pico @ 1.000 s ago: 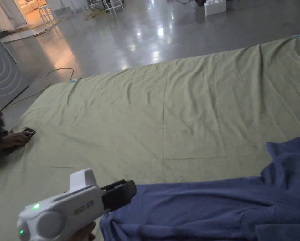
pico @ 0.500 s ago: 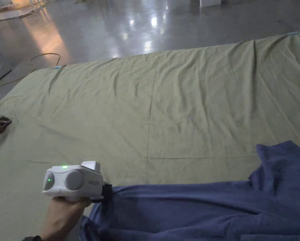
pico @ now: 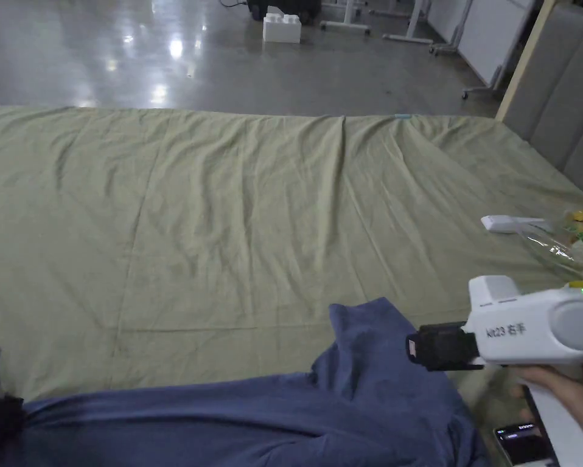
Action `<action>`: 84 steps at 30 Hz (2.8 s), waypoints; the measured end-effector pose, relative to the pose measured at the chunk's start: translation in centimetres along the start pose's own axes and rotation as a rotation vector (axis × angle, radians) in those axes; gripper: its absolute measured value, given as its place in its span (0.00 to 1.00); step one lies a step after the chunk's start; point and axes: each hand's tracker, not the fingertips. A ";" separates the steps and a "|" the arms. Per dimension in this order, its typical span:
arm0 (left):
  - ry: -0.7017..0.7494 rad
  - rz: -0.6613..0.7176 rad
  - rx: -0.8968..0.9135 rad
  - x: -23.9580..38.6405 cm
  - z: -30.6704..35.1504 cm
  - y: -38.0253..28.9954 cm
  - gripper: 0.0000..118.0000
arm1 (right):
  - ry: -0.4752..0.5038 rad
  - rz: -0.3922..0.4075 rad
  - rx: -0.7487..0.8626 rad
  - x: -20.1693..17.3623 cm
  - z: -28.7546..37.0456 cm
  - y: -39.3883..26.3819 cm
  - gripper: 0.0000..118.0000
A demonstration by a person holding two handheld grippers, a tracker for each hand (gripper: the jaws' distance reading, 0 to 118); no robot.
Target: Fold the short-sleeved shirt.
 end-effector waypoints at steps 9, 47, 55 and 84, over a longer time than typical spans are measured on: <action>-0.010 -0.002 0.010 -0.5 0.2 -0.1 0.03 | -0.140 -0.011 -0.094 0.6 -7.2 -1.7 0.08; -0.053 -0.064 0.929 1.3 29.1 -26.2 0.60 | -0.082 0.011 0.618 -5.2 18.9 -25.0 0.63; 0.048 -0.091 1.083 8.4 33.3 -30.1 0.45 | 0.056 0.004 0.904 -11.8 26.1 -28.7 0.53; -0.284 0.477 0.685 -5.0 20.6 -23.5 0.90 | 0.074 -0.047 0.661 -14.3 22.1 -29.9 0.00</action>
